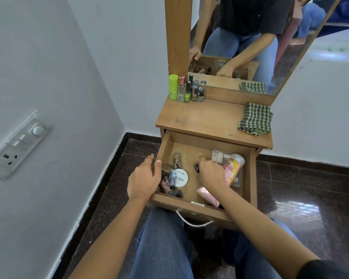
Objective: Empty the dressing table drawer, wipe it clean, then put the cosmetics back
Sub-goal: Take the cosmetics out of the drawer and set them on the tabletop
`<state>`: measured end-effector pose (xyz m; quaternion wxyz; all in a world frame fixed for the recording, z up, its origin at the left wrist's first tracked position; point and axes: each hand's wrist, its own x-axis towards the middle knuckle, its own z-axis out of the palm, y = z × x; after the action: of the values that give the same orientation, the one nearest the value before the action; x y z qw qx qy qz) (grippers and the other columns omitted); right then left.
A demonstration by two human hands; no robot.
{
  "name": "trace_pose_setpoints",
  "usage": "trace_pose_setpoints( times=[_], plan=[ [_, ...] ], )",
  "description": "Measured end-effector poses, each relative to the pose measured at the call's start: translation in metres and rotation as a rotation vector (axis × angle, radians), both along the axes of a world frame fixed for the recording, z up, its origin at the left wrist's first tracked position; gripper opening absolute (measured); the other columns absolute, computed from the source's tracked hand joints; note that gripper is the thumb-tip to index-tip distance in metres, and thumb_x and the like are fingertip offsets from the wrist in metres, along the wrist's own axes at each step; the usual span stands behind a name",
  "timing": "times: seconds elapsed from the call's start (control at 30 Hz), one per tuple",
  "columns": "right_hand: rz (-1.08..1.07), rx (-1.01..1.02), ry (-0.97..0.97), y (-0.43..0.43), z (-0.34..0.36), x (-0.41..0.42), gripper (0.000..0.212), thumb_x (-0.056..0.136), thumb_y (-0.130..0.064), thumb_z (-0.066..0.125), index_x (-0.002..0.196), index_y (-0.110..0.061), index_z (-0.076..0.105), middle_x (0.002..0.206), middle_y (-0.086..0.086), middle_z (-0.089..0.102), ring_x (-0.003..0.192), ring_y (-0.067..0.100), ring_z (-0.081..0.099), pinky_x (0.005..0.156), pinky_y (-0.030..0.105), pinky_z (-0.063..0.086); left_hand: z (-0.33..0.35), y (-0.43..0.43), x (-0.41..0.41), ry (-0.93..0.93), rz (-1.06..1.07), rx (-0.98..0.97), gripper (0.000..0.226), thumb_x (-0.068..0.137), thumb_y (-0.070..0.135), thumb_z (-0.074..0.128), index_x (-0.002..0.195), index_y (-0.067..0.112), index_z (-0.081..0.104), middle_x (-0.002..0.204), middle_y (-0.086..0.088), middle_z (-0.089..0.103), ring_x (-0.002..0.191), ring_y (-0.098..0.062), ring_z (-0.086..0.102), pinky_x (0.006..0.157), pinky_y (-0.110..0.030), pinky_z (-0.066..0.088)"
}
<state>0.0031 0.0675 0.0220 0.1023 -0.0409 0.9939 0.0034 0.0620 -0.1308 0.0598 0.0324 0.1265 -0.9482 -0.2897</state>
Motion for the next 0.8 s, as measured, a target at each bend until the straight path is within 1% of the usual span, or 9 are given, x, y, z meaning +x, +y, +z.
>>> trace_pose_setpoints(
  times=[0.07, 0.17, 0.27, 0.33, 0.43, 0.53, 0.6, 0.7, 0.8],
  plan=[
    [-0.016, -0.066, 0.047, 0.000, 0.001, 0.000, 0.036, 0.089, -0.016, 0.051, 0.123, -0.005, 0.049, 0.106, 0.008, 0.065, 0.103, 0.029, 0.061, 0.073, 0.034, 0.050, 0.001, 0.000, 0.001, 0.006, 0.000, -0.003, 0.050, 0.100, 0.047, 0.034, 0.141, 0.022, 0.047, 0.125, -0.005, 0.065, 0.109, -0.025, 0.063, 0.087, -0.040, 0.050],
    [-0.035, -0.240, 0.087, 0.003, 0.009, -0.004, 0.021, 0.085, -0.017, 0.049, 0.100, -0.005, 0.057, 0.102, 0.012, 0.061, 0.098, 0.031, 0.059, 0.074, 0.036, 0.049, 0.001, 0.001, 0.001, 0.008, 0.003, 0.002, 0.050, 0.100, 0.047, 0.035, 0.141, 0.023, 0.047, 0.122, -0.005, 0.066, 0.107, -0.025, 0.063, 0.087, -0.040, 0.051],
    [-0.050, -0.407, 0.105, 0.005, 0.024, -0.010, 0.006, 0.077, -0.015, 0.049, 0.075, -0.009, 0.048, 0.087, 0.013, 0.058, 0.085, 0.033, 0.057, 0.076, 0.041, 0.049, 0.001, 0.000, 0.001, 0.004, 0.006, 0.004, 0.050, 0.099, 0.048, 0.035, 0.142, 0.024, 0.047, 0.120, -0.005, 0.067, 0.106, -0.025, 0.064, 0.086, -0.040, 0.050],
    [-0.055, -0.528, 0.172, 0.007, 0.039, -0.016, 0.008, 0.077, -0.017, 0.051, 0.075, -0.009, 0.052, 0.079, 0.009, 0.058, 0.074, 0.029, 0.057, 0.069, 0.038, 0.051, 0.002, 0.001, 0.001, 0.009, 0.001, 0.006, 0.050, 0.099, 0.048, 0.035, 0.142, 0.023, 0.047, 0.121, -0.004, 0.066, 0.108, -0.025, 0.063, 0.086, -0.039, 0.050],
    [-0.043, -0.709, 0.279, 0.010, 0.077, -0.042, 0.006, 0.078, -0.014, 0.061, 0.083, -0.011, 0.061, 0.078, 0.004, 0.059, 0.071, 0.019, 0.054, 0.054, 0.022, 0.038, 0.001, 0.000, 0.001, 0.011, -0.003, 0.007, 0.050, 0.100, 0.048, 0.035, 0.142, 0.023, 0.047, 0.121, -0.004, 0.067, 0.108, -0.024, 0.063, 0.086, -0.039, 0.050],
    [-0.043, -0.685, 0.414, 0.012, 0.111, -0.084, 0.007, 0.077, -0.009, 0.062, 0.072, -0.008, 0.056, 0.074, 0.005, 0.056, 0.064, 0.016, 0.048, 0.046, 0.012, 0.025, 0.001, 0.000, 0.001, 0.005, 0.002, 0.006, 0.051, 0.099, 0.049, 0.035, 0.141, 0.023, 0.047, 0.117, -0.004, 0.068, 0.105, -0.023, 0.064, 0.086, -0.040, 0.051],
    [-0.041, -0.654, 0.420, 0.010, 0.115, -0.111, 0.010, 0.076, -0.006, 0.062, 0.070, -0.009, 0.054, 0.079, 0.009, 0.056, 0.065, 0.018, 0.046, 0.043, 0.014, 0.024, 0.002, 0.000, 0.001, 0.003, 0.003, 0.010, 0.051, 0.099, 0.049, 0.034, 0.141, 0.023, 0.047, 0.115, -0.004, 0.069, 0.104, -0.022, 0.065, 0.086, -0.040, 0.052],
    [-0.067, -0.612, 0.326, 0.007, 0.105, -0.138, 0.007, 0.074, -0.007, 0.066, 0.076, -0.006, 0.059, 0.087, 0.012, 0.059, 0.072, 0.020, 0.048, 0.047, 0.022, 0.027, 0.003, 0.000, 0.001, 0.003, 0.000, 0.014, 0.051, 0.099, 0.048, 0.034, 0.142, 0.023, 0.046, 0.122, -0.003, 0.066, 0.108, -0.023, 0.063, 0.087, -0.039, 0.050],
    [-0.119, -0.736, 0.331, 0.002, 0.089, -0.145, 0.012, 0.076, -0.010, 0.069, 0.087, -0.007, 0.065, 0.087, 0.007, 0.056, 0.074, 0.016, 0.048, 0.051, 0.018, 0.030, 0.003, 0.000, 0.002, 0.008, -0.008, 0.008, 0.050, 0.100, 0.047, 0.035, 0.142, 0.023, 0.046, 0.124, -0.003, 0.065, 0.109, -0.022, 0.063, 0.087, -0.038, 0.049]
  ],
)
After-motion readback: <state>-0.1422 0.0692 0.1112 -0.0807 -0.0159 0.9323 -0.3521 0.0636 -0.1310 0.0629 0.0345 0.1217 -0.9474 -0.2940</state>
